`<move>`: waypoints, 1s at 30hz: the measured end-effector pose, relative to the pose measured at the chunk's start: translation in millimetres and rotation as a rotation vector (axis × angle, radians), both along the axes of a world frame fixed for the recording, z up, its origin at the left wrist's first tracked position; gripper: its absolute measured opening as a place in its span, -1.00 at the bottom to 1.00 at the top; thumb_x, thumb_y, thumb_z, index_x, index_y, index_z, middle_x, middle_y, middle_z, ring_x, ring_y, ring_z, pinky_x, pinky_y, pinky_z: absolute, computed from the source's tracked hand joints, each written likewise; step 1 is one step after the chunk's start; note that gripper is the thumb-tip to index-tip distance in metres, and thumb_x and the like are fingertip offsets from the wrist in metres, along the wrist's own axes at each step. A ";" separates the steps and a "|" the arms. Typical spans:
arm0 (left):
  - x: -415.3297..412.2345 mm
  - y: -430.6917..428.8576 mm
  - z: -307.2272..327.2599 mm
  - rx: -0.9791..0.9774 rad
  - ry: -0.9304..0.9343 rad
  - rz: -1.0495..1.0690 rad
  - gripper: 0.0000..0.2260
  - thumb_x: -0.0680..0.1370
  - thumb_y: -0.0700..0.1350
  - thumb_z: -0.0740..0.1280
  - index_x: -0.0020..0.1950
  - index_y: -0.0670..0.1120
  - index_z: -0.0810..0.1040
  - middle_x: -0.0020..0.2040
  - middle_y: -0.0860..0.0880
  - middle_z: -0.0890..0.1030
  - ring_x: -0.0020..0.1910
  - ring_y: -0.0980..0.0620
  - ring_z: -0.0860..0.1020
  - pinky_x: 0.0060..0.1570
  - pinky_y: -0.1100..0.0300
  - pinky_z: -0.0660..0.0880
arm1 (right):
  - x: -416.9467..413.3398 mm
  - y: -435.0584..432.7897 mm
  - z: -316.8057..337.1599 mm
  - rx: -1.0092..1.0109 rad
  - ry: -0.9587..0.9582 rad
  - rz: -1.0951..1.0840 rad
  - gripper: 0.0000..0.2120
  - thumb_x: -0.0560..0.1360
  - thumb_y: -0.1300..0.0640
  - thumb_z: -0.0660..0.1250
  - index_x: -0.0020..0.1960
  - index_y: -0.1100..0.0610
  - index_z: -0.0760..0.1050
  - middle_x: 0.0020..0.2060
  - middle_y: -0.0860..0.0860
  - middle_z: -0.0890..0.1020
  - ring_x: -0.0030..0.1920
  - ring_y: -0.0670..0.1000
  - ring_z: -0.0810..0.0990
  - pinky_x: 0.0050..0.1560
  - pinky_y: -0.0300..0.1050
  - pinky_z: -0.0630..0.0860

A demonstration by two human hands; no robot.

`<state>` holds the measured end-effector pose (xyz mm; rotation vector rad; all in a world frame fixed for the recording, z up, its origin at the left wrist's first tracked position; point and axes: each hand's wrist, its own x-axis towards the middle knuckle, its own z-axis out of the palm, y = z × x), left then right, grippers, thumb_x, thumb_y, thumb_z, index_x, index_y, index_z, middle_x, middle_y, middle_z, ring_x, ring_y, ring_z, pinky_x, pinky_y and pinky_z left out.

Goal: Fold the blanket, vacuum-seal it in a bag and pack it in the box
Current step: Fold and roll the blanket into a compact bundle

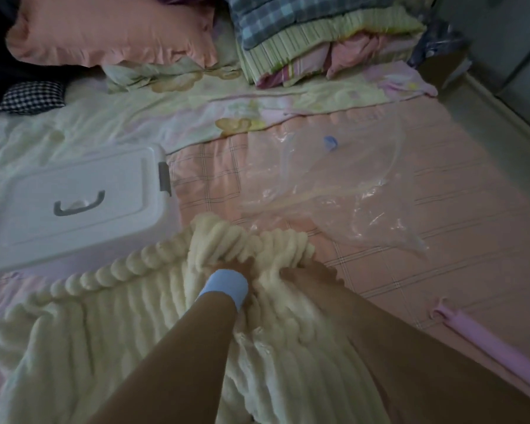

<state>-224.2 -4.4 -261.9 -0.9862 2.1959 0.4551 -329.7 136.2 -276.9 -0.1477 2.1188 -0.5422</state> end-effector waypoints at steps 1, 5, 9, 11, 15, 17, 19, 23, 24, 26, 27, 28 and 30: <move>15.8 -4.6 -10.1 0.008 -0.077 0.013 -0.44 0.55 0.07 0.28 0.52 0.00 0.23 0.51 -0.15 0.24 0.44 -0.23 0.28 0.40 -0.12 0.29 | -2.8 -0.8 -1.4 0.033 0.075 0.054 -0.14 0.15 -0.46 0.36 0.35 -0.08 0.45 0.28 0.05 0.54 0.33 0.18 0.44 0.35 0.05 0.38; 60.9 -11.5 -19.0 -0.013 -0.245 -0.163 -0.22 0.39 0.24 0.39 0.52 0.09 0.17 0.54 -0.10 0.09 0.49 -0.20 0.20 0.41 -0.06 0.29 | -9.6 -13.9 -36.6 -0.130 0.062 -0.162 0.18 -0.14 -0.46 0.47 0.39 0.01 0.34 0.30 0.03 0.54 0.29 0.12 0.53 0.29 0.05 0.49; 50.9 -13.0 -2.7 0.021 -0.274 -0.171 -0.28 0.44 0.15 0.42 0.51 0.01 0.23 0.48 -0.08 0.29 0.42 -0.15 0.34 0.33 -0.02 0.37 | 3.2 -28.3 -34.4 -0.385 -0.227 -0.324 0.24 -0.21 -0.21 0.69 0.38 0.11 0.33 0.20 0.03 0.60 0.17 0.07 0.63 0.21 0.10 0.59; 37.0 -12.7 12.5 -0.071 -0.045 -0.109 -0.49 0.51 -0.01 0.34 0.45 0.01 0.33 0.39 -0.05 0.43 0.31 -0.14 0.46 0.25 0.01 0.44 | 9.2 -31.1 -14.8 -0.445 -0.339 -0.275 -0.11 0.05 0.03 0.71 0.32 0.12 0.46 0.10 0.05 0.68 0.06 0.06 0.70 0.13 0.07 0.64; 12.3 -8.1 47.7 -0.233 0.530 0.007 -0.36 0.44 -0.32 0.28 0.45 0.09 0.23 0.42 0.05 0.27 0.31 -0.11 0.42 0.15 0.01 0.47 | 1.0 -21.3 30.6 -0.373 -0.194 0.132 -0.61 0.33 0.17 0.59 0.09 0.16 0.55 -0.06 -0.03 0.65 0.01 -0.01 0.66 -0.06 -0.20 0.57; -6.1 -6.6 63.8 -0.155 0.587 -0.013 -0.20 0.43 -0.31 0.36 0.54 0.11 0.06 0.53 0.05 0.13 0.47 -0.10 0.24 0.34 -0.04 0.36 | -13.1 -13.4 53.8 -0.356 -0.014 0.237 -0.70 0.39 0.24 0.54 0.08 0.13 0.56 -0.12 -0.09 0.59 -0.01 0.00 0.62 -0.15 -0.29 0.50; -28.3 -3.2 80.4 -0.020 0.478 -0.025 -0.07 0.43 -0.19 0.41 0.57 0.15 -0.15 0.57 0.00 0.07 0.53 -0.11 0.12 0.43 -0.08 0.23 | -34.5 -2.0 75.1 -0.424 0.115 0.221 -0.48 0.34 0.20 0.57 0.26 0.11 0.52 0.01 -0.04 0.58 0.08 0.03 0.60 0.00 -0.18 0.54; -77.5 19.5 116.2 0.169 0.292 -0.092 -0.17 0.44 -0.09 0.42 0.58 0.11 0.02 0.47 -0.08 0.36 0.37 -0.15 0.41 0.33 -0.02 0.38 | -75.9 33.8 121.1 -0.553 0.321 0.142 -0.35 0.22 0.16 0.62 0.24 0.05 0.44 0.17 0.05 0.50 0.16 0.07 0.54 0.20 0.00 0.53; -90.9 26.6 126.8 0.163 0.260 -0.133 -0.29 0.45 -0.08 0.43 0.54 0.03 0.20 0.43 -0.09 0.42 0.35 -0.14 0.43 0.33 0.00 0.38 | -84.9 45.0 128.2 -0.594 0.360 0.082 -0.37 0.18 0.12 0.63 0.16 0.02 0.43 0.19 0.06 0.46 0.15 0.08 0.54 0.17 -0.06 0.51; -119.8 43.5 152.9 0.122 0.243 -0.203 -0.42 0.45 -0.08 0.44 0.45 -0.06 0.38 0.37 -0.11 0.47 0.32 -0.13 0.46 0.31 0.03 0.39 | -106.0 74.3 141.3 -0.631 0.362 -0.088 -0.29 0.11 0.01 0.65 0.14 -0.04 0.36 0.20 0.03 0.38 0.11 0.04 0.53 0.11 -0.15 0.48; -131.4 46.1 163.7 0.099 0.263 -0.231 -0.45 0.46 -0.12 0.42 0.45 -0.07 0.39 0.37 -0.11 0.47 0.33 -0.13 0.45 0.31 0.04 0.39 | -113.1 84.4 143.1 -0.626 0.277 -0.137 -0.16 0.09 -0.02 0.68 0.23 -0.12 0.30 0.24 0.00 0.39 0.13 0.01 0.53 0.13 -0.12 0.50; -142.8 47.3 174.9 0.081 0.291 -0.259 -0.47 0.48 -0.16 0.39 0.45 -0.07 0.40 0.38 -0.11 0.46 0.34 -0.13 0.44 0.32 0.05 0.38 | -119.7 94.0 144.2 -0.600 0.158 -0.128 -0.03 0.08 -0.02 0.70 0.35 -0.18 0.23 0.27 -0.03 0.44 0.16 -0.01 0.55 0.17 -0.07 0.53; -167.8 55.3 196.8 0.060 0.333 -0.299 -0.52 0.50 -0.22 0.35 0.42 -0.06 0.44 0.36 -0.09 0.48 0.33 -0.11 0.45 0.32 0.05 0.38 | -136.6 117.0 154.0 -0.517 -0.058 0.005 -0.07 0.19 0.08 0.70 0.45 -0.03 0.33 0.21 -0.06 0.61 0.16 -0.02 0.63 0.15 -0.08 0.59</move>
